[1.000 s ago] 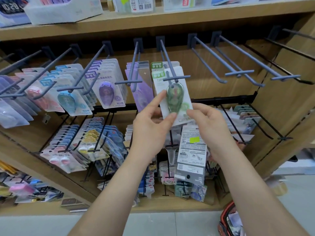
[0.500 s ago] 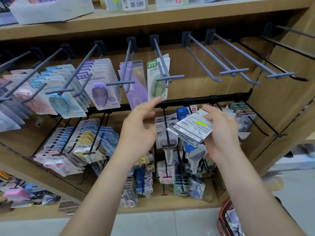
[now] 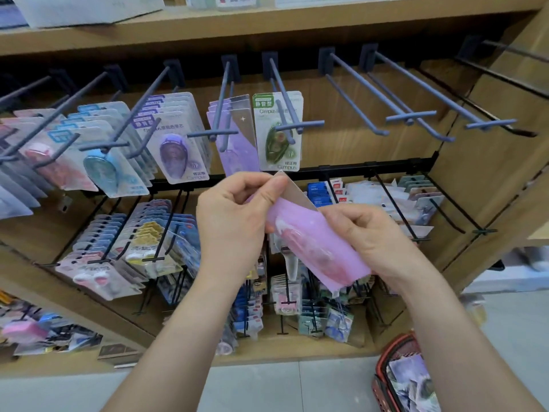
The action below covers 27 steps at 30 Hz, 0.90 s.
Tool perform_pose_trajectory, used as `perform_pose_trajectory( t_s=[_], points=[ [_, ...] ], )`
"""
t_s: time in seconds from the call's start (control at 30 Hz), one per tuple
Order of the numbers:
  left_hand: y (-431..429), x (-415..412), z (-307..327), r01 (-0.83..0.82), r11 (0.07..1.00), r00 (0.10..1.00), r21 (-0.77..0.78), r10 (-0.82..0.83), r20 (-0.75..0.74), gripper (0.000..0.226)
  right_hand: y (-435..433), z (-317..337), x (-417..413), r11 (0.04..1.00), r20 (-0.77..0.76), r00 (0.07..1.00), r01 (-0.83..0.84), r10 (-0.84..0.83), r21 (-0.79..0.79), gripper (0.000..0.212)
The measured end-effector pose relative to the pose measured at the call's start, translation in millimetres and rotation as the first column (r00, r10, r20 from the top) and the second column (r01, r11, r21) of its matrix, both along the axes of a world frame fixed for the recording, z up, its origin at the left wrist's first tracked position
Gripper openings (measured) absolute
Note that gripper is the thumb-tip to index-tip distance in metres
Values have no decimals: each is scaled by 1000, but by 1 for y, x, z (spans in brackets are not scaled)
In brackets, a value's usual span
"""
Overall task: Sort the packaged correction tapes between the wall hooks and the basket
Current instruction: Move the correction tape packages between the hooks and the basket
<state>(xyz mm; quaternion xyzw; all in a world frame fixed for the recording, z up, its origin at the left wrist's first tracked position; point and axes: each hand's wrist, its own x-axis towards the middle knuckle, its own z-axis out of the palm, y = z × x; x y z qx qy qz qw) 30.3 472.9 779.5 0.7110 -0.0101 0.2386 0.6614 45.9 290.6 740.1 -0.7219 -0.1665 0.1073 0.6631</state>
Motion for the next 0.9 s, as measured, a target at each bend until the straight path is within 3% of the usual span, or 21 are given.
perform_pose_trajectory(
  t_s=[0.07,0.17,0.27,0.33,0.47,0.6,0.77,0.9],
  points=[
    [-2,0,-1,-30,999,999,-28,29,-38,15,-2,1,-2,997,22,998,-49,51,-56,44],
    [-1,2,-1,-46,997,995,-62,40,-90,15,3,3,-6,992,45,998,-34,40,-123,28],
    [4,2,0,87,989,979,-120,-107,-172,10,1,0,-11,989,121,992,34,-16,-145,17],
    [1,0,2,197,970,959,-140,-221,-177,12,-3,-4,-13,991,152,987,75,-57,-114,22],
    [-22,2,10,254,967,965,-26,-255,-55,24,-7,-12,-16,987,214,964,160,-159,10,27],
    [-53,12,24,284,957,957,54,-286,40,15,-13,-12,-15,951,198,939,247,-283,187,30],
    [-84,31,32,208,969,972,133,-220,84,8,-21,-4,-12,905,157,920,302,-359,298,28],
    [-92,44,32,140,979,985,148,-152,75,27,-22,-2,-9,898,125,917,333,-380,286,23]
  ],
)
